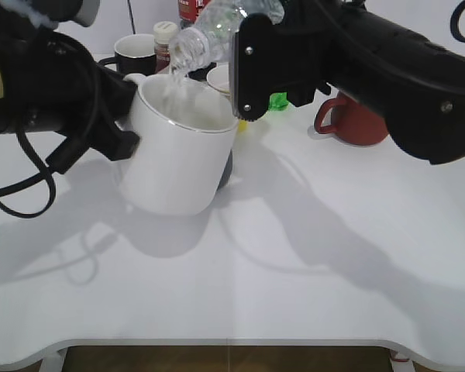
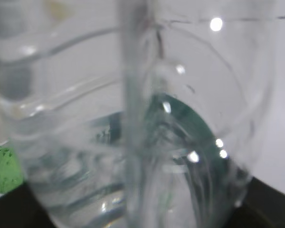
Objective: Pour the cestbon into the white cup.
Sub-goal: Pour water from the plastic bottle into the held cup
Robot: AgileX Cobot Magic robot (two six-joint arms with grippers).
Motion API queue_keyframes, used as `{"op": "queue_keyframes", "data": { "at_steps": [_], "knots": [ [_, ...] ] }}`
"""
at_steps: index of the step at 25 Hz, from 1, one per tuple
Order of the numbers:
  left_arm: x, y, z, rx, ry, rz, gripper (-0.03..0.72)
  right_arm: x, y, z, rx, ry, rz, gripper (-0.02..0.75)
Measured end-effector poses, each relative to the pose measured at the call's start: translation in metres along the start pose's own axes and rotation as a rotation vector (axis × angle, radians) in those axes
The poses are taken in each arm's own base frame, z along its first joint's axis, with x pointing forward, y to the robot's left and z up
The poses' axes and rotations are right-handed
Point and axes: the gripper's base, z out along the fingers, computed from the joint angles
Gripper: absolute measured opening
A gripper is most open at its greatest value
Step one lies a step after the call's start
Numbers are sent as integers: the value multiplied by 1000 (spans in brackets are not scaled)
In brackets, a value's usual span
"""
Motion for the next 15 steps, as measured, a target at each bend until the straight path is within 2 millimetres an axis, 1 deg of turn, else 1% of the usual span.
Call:
{"op": "queue_keyframes", "data": {
  "at_steps": [15],
  "knots": [
    [0, 0, 0, 0, 4, 7, 33, 0, -2, 0, 25, -2, -78, 459]
  ]
}}
